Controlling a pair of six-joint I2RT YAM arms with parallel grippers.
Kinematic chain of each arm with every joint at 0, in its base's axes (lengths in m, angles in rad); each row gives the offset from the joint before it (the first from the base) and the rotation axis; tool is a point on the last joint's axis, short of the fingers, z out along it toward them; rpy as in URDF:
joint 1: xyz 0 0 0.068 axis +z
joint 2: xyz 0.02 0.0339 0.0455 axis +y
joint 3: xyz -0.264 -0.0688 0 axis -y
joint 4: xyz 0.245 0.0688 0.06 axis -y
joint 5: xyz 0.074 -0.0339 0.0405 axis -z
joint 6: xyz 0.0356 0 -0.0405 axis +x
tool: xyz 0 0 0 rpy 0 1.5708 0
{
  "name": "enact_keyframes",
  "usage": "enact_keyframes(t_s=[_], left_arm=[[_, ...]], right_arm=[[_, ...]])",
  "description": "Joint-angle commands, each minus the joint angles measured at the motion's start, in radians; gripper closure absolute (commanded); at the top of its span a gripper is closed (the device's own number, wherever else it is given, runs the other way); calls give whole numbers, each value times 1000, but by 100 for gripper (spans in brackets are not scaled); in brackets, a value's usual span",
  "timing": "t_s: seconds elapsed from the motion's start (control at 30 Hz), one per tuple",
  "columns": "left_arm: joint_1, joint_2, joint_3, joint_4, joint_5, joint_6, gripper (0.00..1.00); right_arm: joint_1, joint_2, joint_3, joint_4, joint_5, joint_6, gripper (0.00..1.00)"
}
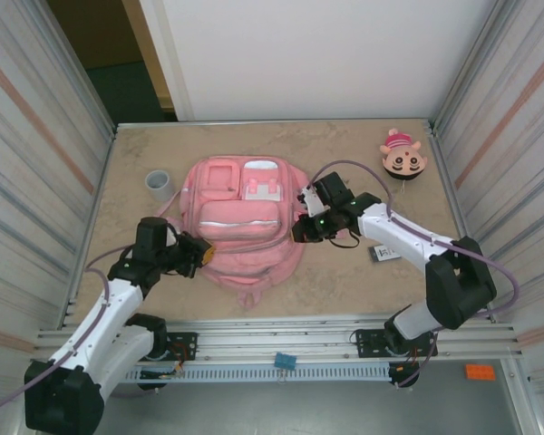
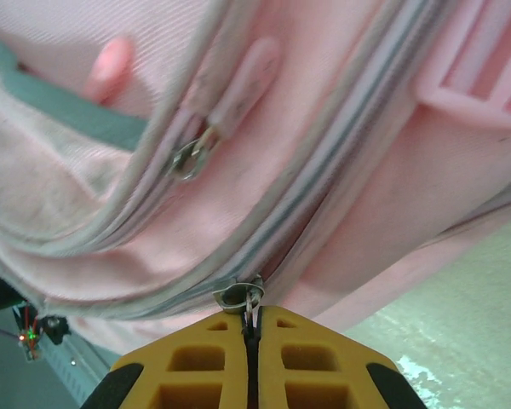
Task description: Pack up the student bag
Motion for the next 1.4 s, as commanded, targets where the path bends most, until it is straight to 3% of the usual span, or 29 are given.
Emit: enact_keyframes(t_s=[0.0,0.1,0.2,0.37,0.63,0.73,0.8,0.9,1.17,1.23,1.37], left_arm=[[17,-8,61,-58,-21,45,68],[-40,-14,130,-74,-53,76,53],[-114,1,244,-159,-159,232,44],[-192,51,368,-163,-235,708,40],[-274,74,373,-15,24,1584,42],[-353,135,391,-43,20,1812,42],[-432,190,407,-60,-60,1926,42],[-519,284,419,-21,-187,2001,35],[-555,475,435,74,-269,2014,37],[-556,507,428,98,-333,2007,45],[-569,529,422,105,-434,1998,72]], right_arm=[[7,-4,40,-17,98,-24,100],[86,-34,37,-20,118,6,100],[154,-72,19,-9,143,43,100],[190,-128,-17,18,153,91,100],[168,-156,-27,14,136,87,100],[168,-158,-25,19,130,93,100],[169,-162,-25,26,127,98,100],[169,-168,-24,30,130,100,100],[170,-167,-21,37,129,107,100],[170,-169,-20,37,122,106,100],[164,-171,-23,26,126,97,100]])
